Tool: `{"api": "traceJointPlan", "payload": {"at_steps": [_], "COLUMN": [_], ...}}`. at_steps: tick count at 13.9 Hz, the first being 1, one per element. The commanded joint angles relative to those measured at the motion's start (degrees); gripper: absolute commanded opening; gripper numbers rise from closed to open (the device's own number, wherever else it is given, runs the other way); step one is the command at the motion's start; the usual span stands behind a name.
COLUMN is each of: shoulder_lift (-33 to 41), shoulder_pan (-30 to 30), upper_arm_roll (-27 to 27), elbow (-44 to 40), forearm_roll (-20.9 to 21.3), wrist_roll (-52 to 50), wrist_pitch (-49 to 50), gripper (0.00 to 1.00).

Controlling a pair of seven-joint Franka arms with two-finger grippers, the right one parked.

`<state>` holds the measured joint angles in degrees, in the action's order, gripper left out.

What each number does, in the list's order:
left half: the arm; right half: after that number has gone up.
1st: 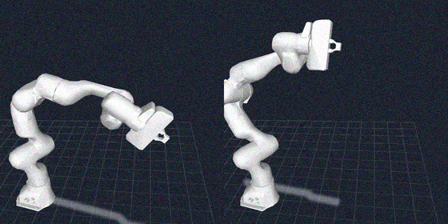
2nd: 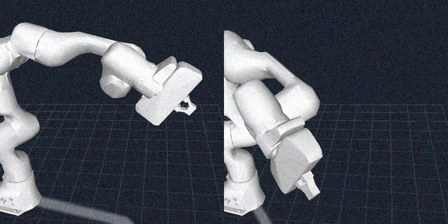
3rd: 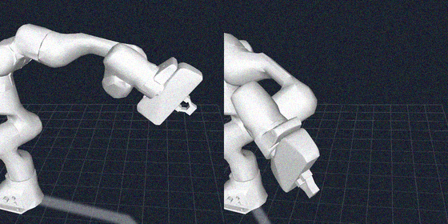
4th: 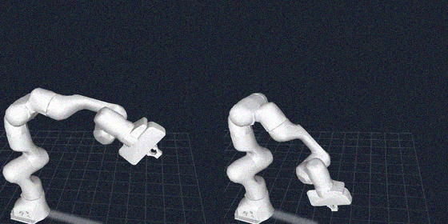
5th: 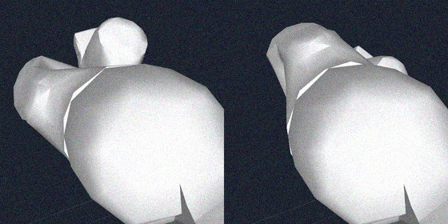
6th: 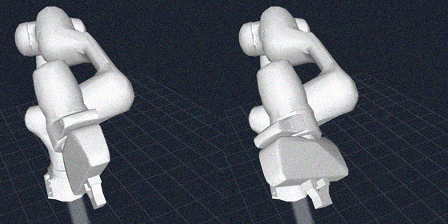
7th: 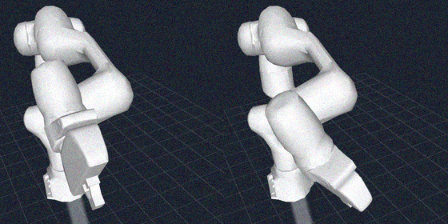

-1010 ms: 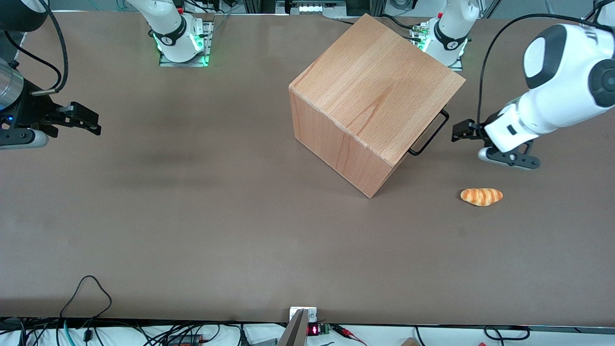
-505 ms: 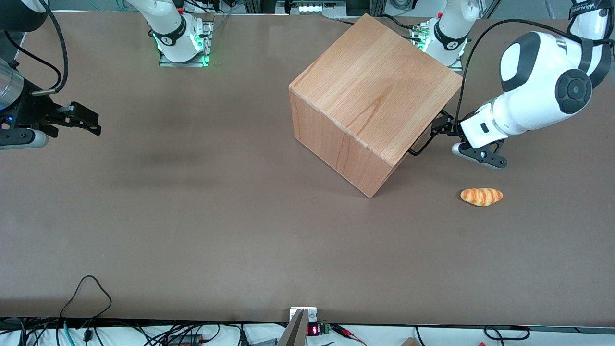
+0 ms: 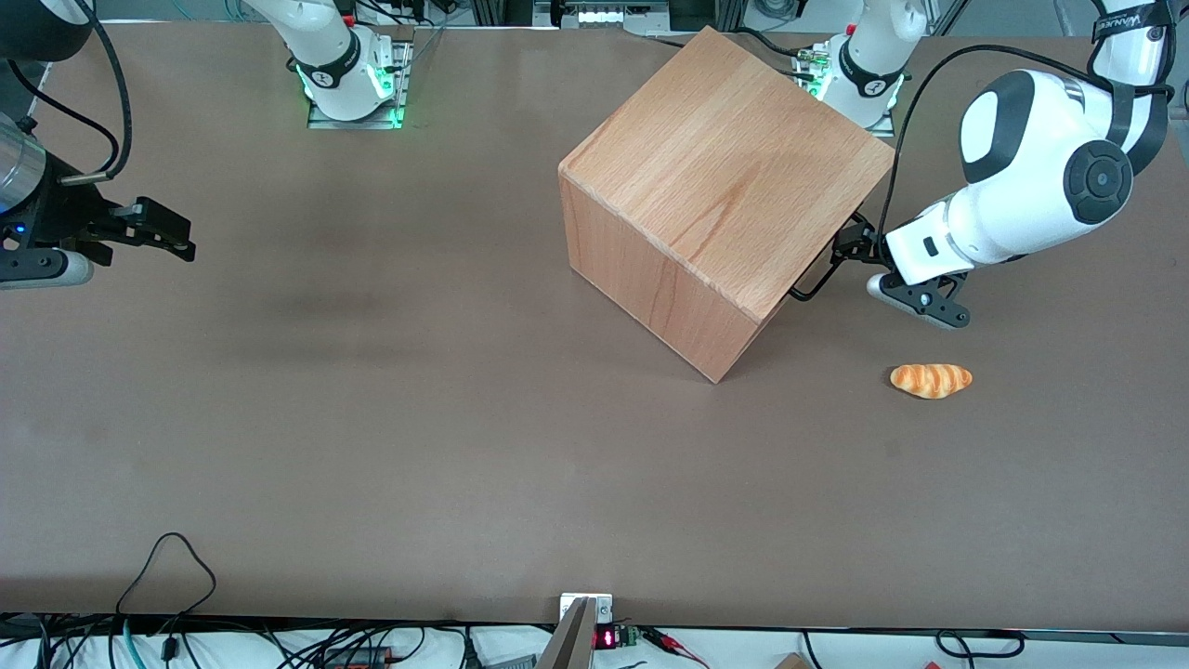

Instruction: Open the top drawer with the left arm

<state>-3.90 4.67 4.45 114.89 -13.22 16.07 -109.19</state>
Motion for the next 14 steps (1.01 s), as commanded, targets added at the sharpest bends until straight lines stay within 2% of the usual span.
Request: {"api": "traceJointPlan", "payload": {"at_steps": [1,4,10,14], "shoulder_lift": [0.21,-0.32,-2.16,-2.96], "shoulder_pan": [-0.1,-0.1,-0.8,-0.97], "upper_arm_roll": [-0.15,-0.15,-0.5,-1.37], "elbow": [1.57,1.57,1.57,1.48], "forearm_roll": [-1.45,-1.37,-0.66,-0.58], "wrist_roll": [5.79,7.65,18.54,21.19], "wrist_pitch": [-1.98,-2.95,-7.52,-9.37], "gripper": [1.0,1.0,1.0,1.0]}}
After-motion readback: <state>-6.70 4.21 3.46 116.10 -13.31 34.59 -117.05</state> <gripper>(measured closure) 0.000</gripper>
